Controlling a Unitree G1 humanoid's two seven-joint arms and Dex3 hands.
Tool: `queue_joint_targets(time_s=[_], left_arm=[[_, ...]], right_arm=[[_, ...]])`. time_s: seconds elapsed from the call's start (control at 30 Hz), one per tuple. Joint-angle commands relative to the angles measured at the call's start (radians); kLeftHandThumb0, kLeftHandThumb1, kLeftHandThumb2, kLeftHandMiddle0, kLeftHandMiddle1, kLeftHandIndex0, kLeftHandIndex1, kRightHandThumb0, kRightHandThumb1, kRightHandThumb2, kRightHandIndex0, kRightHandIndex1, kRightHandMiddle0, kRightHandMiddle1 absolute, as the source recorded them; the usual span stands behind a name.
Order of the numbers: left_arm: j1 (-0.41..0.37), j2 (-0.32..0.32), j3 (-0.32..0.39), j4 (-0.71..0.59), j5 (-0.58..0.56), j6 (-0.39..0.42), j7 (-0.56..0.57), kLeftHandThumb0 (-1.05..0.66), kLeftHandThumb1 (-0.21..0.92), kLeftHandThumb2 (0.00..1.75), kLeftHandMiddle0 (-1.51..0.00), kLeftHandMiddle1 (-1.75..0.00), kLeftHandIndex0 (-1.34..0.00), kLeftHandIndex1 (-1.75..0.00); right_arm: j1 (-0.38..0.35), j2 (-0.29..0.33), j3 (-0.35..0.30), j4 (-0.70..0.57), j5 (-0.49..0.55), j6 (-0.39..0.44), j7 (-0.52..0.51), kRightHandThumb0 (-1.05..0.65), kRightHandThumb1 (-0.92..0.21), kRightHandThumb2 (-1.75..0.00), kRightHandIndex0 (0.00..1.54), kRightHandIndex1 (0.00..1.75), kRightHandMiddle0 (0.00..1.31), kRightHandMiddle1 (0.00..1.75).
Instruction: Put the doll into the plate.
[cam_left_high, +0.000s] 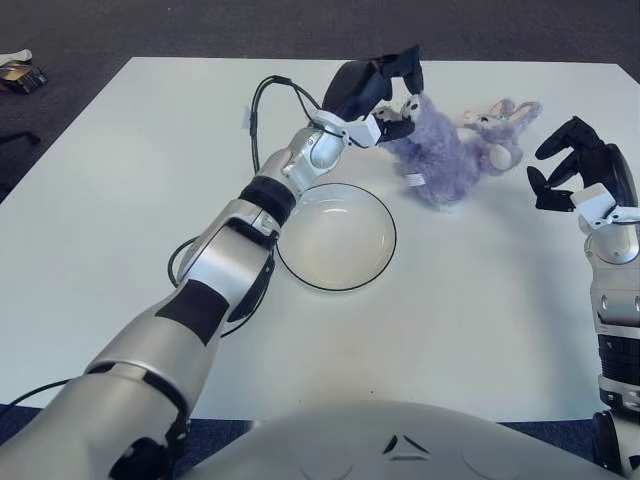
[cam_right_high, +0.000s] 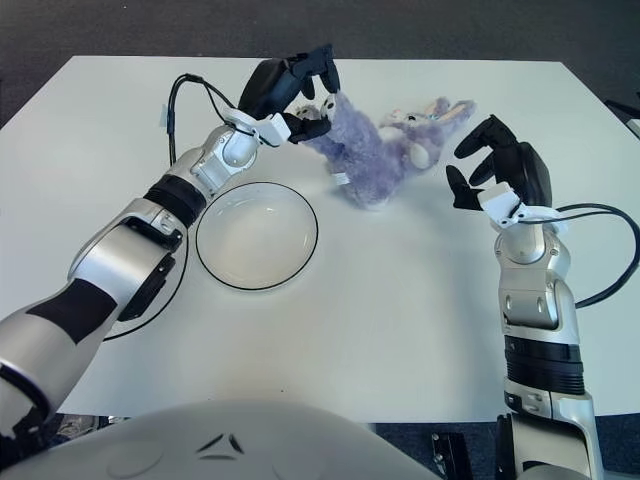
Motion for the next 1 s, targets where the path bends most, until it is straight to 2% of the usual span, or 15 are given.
queue_joint_targets(time_s=[0.0, 0.07, 0.17, 0.27, 0.43, 0.6, 0.63, 0.97], left_arm=[[-0.005, 0.013, -0.010, 0.010, -0.021, -0.039, -0.092, -0.19, 0.37, 0.92, -0.37, -1.35, -0.32, -1.35], [-0.008, 0.014, -0.006, 0.017, -0.039, -0.058, -0.132, -0.31, 0.22, 1.05, -0.28, -1.31, -0.22, -1.30], [-0.013, 0.021, -0.010, 0.023, -0.035, -0.080, -0.151, -0.39, 0.16, 1.09, -0.21, -1.30, -0.13, -1.27], [-0.020, 0.029, -0.022, 0.030, -0.014, -0.095, -0.156, -0.48, 0.17, 1.06, -0.13, -1.32, -0.04, -1.21], [-0.026, 0.034, -0.028, 0.037, -0.007, -0.104, -0.177, -0.56, 0.20, 1.00, -0.04, -1.36, -0.01, -1.10], [-0.031, 0.034, -0.031, 0.046, -0.014, -0.102, -0.213, -0.63, 0.24, 0.93, -0.01, -1.16, 0.00, -0.96], [-0.031, 0.033, -0.030, 0.046, -0.016, -0.098, -0.220, -0.66, 0.27, 0.89, 0.00, -1.07, 0.00, -0.92], [-0.028, 0.017, -0.021, 0.046, -0.029, -0.080, -0.253, -0.72, 0.32, 0.81, 0.00, -0.72, 0.00, -0.80]], right_arm=[[-0.002, -0.004, -0.009, 0.011, 0.010, -0.004, 0.000, -0.01, -0.36, -1.18, 0.70, 1.48, 0.37, 1.75], [-0.003, -0.004, -0.009, 0.014, 0.010, -0.003, 0.000, -0.01, -0.37, -1.17, 0.70, 1.46, 0.38, 1.75], [-0.003, -0.004, -0.009, 0.017, 0.009, -0.001, -0.001, -0.01, -0.37, -1.16, 0.70, 1.45, 0.38, 1.75], [-0.003, -0.004, -0.009, 0.020, 0.006, -0.001, -0.004, -0.01, -0.37, -1.16, 0.70, 1.45, 0.38, 1.75], [-0.002, 0.000, -0.009, 0.019, 0.005, 0.001, -0.007, -0.01, -0.38, -1.16, 0.69, 1.45, 0.38, 1.75], [-0.001, 0.004, -0.008, 0.020, 0.006, 0.000, -0.011, -0.01, -0.38, -1.15, 0.68, 1.46, 0.38, 1.75], [0.000, 0.005, -0.008, 0.021, 0.006, -0.001, -0.012, -0.01, -0.38, -1.16, 0.67, 1.47, 0.38, 1.75], [0.001, 0.005, -0.008, 0.036, 0.012, -0.017, -0.012, -0.01, -0.38, -1.17, 0.67, 1.51, 0.36, 1.75]])
